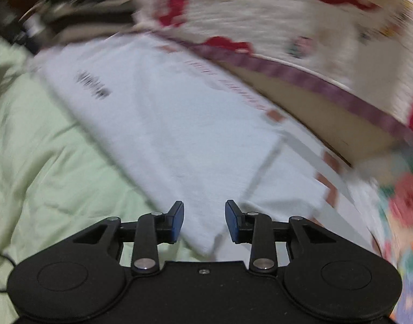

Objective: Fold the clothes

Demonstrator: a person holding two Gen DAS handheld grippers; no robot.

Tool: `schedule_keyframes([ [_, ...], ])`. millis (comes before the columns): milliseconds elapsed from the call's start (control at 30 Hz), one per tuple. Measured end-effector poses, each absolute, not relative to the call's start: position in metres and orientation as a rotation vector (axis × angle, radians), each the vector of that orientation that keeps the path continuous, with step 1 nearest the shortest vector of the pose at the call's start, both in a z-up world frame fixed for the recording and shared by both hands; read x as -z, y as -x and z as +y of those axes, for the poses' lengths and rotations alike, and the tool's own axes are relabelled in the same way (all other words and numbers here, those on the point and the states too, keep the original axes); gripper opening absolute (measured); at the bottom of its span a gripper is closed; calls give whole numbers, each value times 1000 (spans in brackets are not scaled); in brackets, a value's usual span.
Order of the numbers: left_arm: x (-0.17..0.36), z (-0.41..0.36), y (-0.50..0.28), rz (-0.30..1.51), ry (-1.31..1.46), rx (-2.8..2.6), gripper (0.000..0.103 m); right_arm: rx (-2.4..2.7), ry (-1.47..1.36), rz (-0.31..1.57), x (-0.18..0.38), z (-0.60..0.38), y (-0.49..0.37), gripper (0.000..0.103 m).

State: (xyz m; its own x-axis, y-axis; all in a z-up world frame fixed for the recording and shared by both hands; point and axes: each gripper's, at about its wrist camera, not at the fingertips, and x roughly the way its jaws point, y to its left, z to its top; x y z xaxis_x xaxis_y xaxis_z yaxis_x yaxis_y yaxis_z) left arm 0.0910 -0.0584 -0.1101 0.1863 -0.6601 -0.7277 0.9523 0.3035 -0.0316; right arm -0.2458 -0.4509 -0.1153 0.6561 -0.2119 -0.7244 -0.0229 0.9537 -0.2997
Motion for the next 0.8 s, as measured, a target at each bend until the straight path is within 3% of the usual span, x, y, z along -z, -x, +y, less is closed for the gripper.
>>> schedule_keyframes([
  [133, 120, -90, -60, 642, -628, 1275, 42, 105, 384, 842, 113, -441, 237, 39],
  [333, 126, -132, -37, 612, -644, 1339, 50, 132, 422, 813, 110, -437, 224, 42],
  [433, 129, -155, -26, 595, -654, 1373, 51, 145, 441, 798, 108, -435, 218, 54],
  [467, 130, -162, -21, 585, -663, 1389, 51, 149, 448, 793, 107, -435, 216, 52],
  [533, 131, -172, -12, 564, -670, 1405, 51, 158, 460, 783, 106, -433, 212, 13],
  [567, 132, -173, -13, 558, -680, 1383, 55, 162, 467, 778, 106, -433, 210, 2],
  [800, 137, -173, -22, 518, -757, 1206, 58, 170, 453, 754, 94, -437, 202, 2],
])
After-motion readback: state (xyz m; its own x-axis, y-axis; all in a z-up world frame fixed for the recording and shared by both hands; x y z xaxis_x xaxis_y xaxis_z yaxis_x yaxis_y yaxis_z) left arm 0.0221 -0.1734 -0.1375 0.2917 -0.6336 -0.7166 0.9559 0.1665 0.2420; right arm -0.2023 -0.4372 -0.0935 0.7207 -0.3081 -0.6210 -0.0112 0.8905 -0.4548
